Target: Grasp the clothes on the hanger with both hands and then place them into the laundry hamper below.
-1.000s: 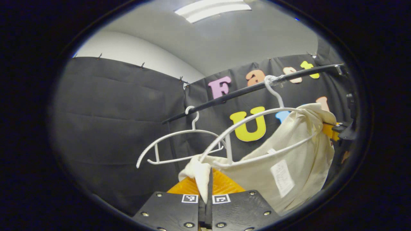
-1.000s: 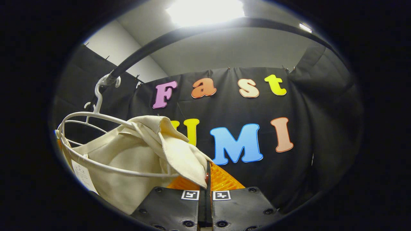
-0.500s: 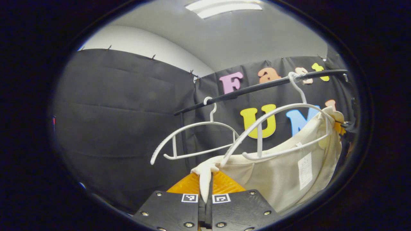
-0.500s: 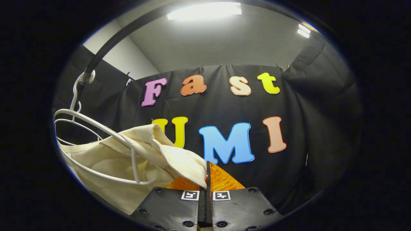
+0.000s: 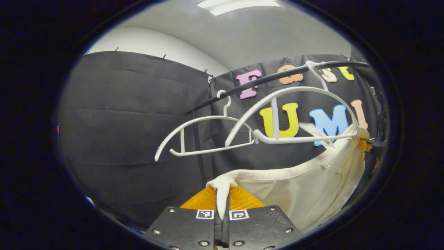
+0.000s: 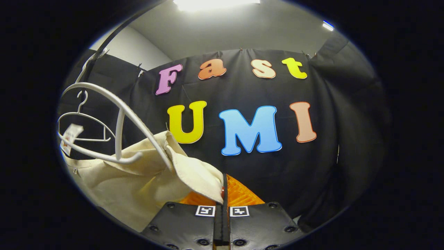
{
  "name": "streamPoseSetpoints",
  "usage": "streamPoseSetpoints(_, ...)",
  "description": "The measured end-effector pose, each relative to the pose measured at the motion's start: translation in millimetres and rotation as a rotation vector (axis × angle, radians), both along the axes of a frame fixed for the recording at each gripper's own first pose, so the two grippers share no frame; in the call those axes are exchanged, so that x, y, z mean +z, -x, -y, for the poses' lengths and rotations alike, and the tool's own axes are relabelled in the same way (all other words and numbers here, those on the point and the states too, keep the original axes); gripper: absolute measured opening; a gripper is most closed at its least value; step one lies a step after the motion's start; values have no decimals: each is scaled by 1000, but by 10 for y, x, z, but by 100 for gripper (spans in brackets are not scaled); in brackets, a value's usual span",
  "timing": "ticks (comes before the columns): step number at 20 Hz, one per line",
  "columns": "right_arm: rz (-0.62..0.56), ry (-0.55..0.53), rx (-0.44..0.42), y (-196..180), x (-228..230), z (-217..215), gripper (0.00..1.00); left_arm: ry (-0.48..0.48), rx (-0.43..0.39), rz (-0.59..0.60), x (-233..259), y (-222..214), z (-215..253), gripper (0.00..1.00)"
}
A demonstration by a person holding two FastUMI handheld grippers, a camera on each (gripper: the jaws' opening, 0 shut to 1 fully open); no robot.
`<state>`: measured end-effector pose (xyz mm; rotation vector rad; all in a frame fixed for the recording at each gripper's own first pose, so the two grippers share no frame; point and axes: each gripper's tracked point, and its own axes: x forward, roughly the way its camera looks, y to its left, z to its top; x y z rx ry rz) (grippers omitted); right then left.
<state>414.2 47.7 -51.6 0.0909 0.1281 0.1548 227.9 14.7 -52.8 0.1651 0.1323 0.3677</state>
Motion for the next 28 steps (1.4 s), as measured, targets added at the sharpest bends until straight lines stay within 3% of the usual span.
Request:
streamPoseSetpoints(5, -91, 1, 64, 324, -499, -164, 1, 2, 13, -54, -324, 243, -45, 0)
streamPoseSetpoints(12, -111, 10, 187, 1092, -591, -562, 1, 39, -55, -100, -515, 588, 36, 0)
streamPoseSetpoints(20, -107, -4, 331, 2151, -264, -1379, 2, 131, -239, -121, -529, 932, 150, 1)
streamPoseSetpoints(28, -14, -62, 434, 2837, 501, -2069, 1, 113, -407, -63, 35, 1135, 250, 0)
